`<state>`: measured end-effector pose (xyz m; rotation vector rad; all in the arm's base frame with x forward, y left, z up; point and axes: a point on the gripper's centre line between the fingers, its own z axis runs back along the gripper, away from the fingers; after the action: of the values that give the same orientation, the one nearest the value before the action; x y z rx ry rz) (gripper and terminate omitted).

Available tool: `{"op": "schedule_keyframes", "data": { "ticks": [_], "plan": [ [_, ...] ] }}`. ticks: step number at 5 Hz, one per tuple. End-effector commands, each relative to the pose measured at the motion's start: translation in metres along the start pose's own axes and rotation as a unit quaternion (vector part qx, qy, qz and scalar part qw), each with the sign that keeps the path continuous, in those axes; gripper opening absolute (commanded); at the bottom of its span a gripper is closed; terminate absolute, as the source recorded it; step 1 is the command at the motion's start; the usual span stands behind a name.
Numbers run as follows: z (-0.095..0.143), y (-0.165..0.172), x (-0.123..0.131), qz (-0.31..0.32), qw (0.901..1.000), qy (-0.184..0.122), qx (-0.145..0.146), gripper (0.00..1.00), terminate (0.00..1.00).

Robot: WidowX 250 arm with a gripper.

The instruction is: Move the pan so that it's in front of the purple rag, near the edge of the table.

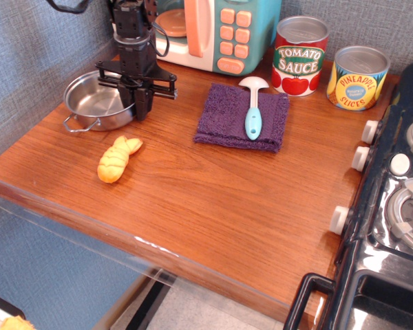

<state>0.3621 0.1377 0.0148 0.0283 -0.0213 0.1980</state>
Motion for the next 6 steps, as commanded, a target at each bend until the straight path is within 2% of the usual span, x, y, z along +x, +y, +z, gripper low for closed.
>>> {"op": "schedule_keyframes", "data": {
  "ticks": [1, 2, 3, 4, 5, 6],
  "plan": [
    [0.089, 0.003, -0.031, -0.026, 0.9932, -0.113, -0.009, 0.0, 0.0],
    [0.099, -0.031, -0.08, -0.077, 0.9894, -0.112, -0.052, 0.0, 0.0],
    [0.073, -0.069, -0.121, -0.158, 0.9835, -0.07, -0.054, 0.0, 0.0],
    [0.051, -0.11, -0.15, -0.239, 0.9691, -0.053, -0.031, 0.0, 0.0],
    [0.042, -0.158, -0.162, -0.273, 0.9604, -0.048, -0.025, 0.0, 0.0],
    [0.046, -0.172, -0.158, -0.281, 0.9577, -0.057, -0.027, 0.0, 0.0]
  ]
}}
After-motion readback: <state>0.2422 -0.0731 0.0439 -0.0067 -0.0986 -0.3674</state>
